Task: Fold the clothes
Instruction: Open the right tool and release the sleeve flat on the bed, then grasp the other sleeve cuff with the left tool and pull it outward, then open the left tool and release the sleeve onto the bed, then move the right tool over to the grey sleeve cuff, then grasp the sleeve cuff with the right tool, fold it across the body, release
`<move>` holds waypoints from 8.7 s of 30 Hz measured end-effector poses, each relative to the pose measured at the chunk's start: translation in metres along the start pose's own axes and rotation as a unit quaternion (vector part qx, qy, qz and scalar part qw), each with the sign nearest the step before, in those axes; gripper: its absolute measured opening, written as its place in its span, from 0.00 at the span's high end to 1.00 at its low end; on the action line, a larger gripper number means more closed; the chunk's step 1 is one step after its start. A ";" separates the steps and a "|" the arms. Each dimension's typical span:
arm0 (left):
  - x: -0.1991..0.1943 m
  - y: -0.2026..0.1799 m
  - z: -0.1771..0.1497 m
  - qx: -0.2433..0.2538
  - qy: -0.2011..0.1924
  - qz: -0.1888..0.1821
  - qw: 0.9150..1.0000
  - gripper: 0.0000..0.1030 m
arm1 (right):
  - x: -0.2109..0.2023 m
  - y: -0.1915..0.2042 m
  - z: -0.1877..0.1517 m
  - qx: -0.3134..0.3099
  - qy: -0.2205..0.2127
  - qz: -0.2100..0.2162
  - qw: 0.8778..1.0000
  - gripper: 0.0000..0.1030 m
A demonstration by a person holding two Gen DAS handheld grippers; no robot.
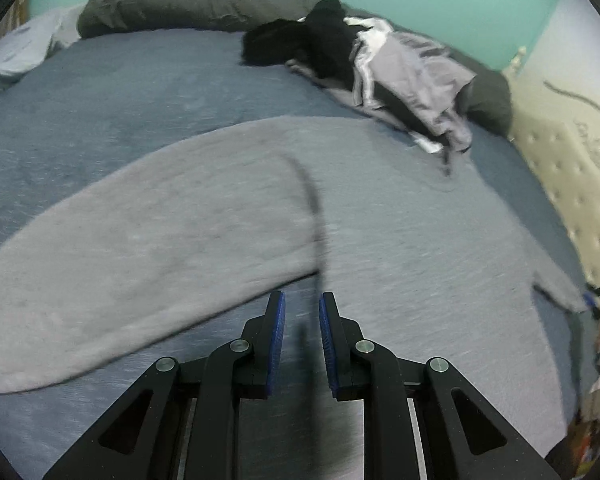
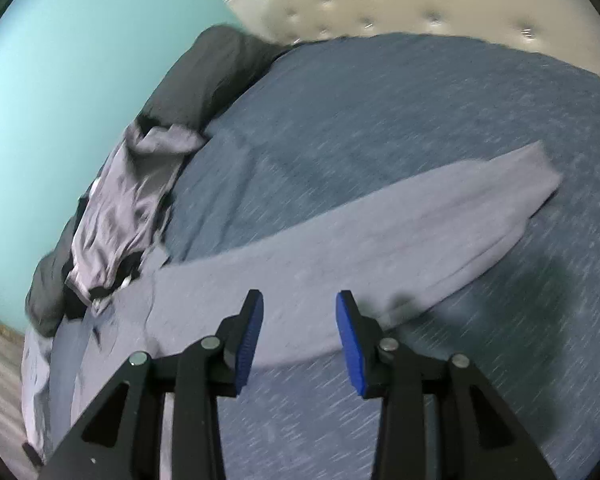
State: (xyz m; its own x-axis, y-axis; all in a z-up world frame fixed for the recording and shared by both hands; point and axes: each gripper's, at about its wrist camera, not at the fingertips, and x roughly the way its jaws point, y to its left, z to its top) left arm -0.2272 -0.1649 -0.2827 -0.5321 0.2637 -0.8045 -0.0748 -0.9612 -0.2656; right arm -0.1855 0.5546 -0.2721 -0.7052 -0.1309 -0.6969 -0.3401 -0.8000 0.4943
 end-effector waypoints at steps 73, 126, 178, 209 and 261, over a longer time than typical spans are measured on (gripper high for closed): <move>-0.173 0.333 -0.034 -0.142 -0.089 0.244 0.955 0.94 | -0.001 0.081 -0.074 -0.088 0.080 0.024 0.993 0.62; -0.100 0.110 -0.085 -0.010 0.085 -0.034 0.996 0.71 | -0.001 0.090 -0.201 -0.209 0.308 0.034 0.928 0.55; -0.016 -0.080 -0.078 0.042 0.070 -0.080 0.993 0.71 | -0.043 -0.119 0.029 0.054 0.018 -0.022 0.998 0.51; 0.006 -0.050 -0.064 0.006 0.061 -0.054 0.997 0.71 | -0.014 -0.116 0.075 -0.010 -0.051 -0.081 0.995 0.92; -0.032 -0.062 -0.051 0.013 0.019 -0.088 0.996 0.71 | -0.025 0.358 -0.143 -0.383 0.106 0.238 0.886 0.93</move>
State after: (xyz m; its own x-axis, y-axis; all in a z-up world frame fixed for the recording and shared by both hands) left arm -0.1626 -0.1094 -0.2671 -0.4772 0.4310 -0.7658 -0.1862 -0.9013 -0.3912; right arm -0.2007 0.1879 -0.1515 -0.4953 -0.6026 -0.6257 0.5436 -0.7768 0.3178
